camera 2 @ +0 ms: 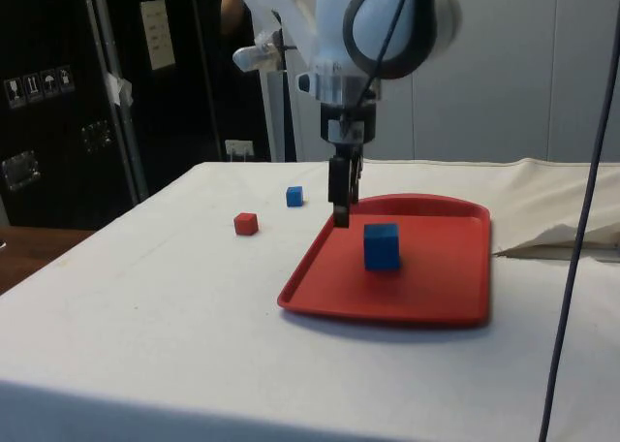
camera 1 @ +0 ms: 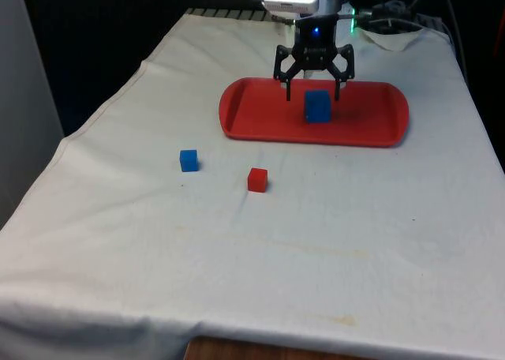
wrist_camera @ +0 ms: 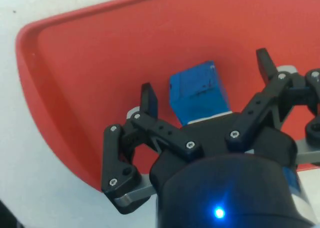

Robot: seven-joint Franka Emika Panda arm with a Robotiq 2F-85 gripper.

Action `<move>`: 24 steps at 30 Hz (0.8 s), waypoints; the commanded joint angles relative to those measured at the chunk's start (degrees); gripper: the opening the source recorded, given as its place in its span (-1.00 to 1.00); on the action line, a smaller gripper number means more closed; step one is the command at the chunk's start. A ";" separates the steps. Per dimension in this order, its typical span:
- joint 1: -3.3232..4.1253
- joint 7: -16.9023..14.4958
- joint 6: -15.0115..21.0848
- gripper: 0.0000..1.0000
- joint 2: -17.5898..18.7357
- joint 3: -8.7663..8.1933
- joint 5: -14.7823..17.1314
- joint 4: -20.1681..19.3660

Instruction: Pick up the largest block and place it onto the tray.

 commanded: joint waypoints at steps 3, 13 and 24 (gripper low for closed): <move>0.06 1.26 -2.35 1.00 -0.80 -1.03 -1.49 1.49; 0.00 0.29 -5.90 1.00 -2.41 -1.03 -0.11 4.93; -0.06 0.57 -11.29 1.00 -0.63 -1.38 -0.06 12.26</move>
